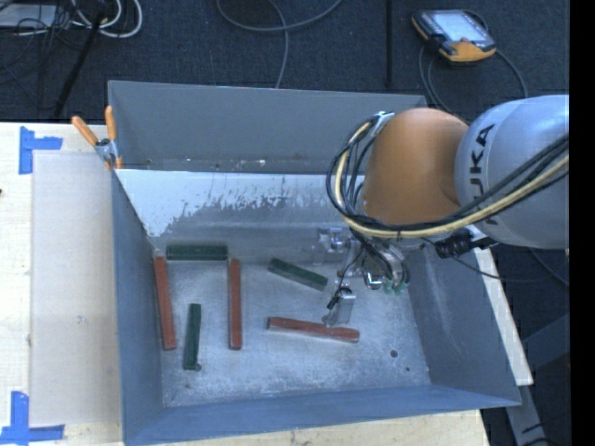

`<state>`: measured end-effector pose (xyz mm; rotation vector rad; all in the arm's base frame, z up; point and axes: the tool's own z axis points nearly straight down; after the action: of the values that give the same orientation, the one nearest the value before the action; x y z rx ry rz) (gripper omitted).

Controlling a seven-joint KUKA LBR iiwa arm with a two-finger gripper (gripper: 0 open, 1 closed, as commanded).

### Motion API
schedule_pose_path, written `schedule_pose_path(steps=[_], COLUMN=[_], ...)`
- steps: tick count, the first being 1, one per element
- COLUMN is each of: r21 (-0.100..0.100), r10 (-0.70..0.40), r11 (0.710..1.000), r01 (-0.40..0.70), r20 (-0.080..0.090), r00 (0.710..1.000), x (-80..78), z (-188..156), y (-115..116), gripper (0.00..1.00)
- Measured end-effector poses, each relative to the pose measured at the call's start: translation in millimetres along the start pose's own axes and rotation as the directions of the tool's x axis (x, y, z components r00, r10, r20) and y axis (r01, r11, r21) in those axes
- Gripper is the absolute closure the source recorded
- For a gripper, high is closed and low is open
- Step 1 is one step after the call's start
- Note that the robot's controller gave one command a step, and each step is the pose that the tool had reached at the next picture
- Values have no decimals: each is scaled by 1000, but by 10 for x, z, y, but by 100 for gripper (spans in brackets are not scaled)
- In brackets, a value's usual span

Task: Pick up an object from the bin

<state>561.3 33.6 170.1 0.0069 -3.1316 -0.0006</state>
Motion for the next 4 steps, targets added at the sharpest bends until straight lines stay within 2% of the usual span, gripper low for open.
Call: schedule_pose_path(steps=[1, 2, 3, 4], r21=[0, -1, -3, -2], r10=[0, 45, 66, 144], r11=[1000, 999, 998, 990], r01=[0, -45, -66, -144], r20=[8, 18, 7, 8], r00=[1000, 999, 998, 989], x=[-17, 258, 293, 321], z=[-42, 287, 773, 1003], y=[-1, 49, -128, 346], gripper=[0, 0, 0, 100])
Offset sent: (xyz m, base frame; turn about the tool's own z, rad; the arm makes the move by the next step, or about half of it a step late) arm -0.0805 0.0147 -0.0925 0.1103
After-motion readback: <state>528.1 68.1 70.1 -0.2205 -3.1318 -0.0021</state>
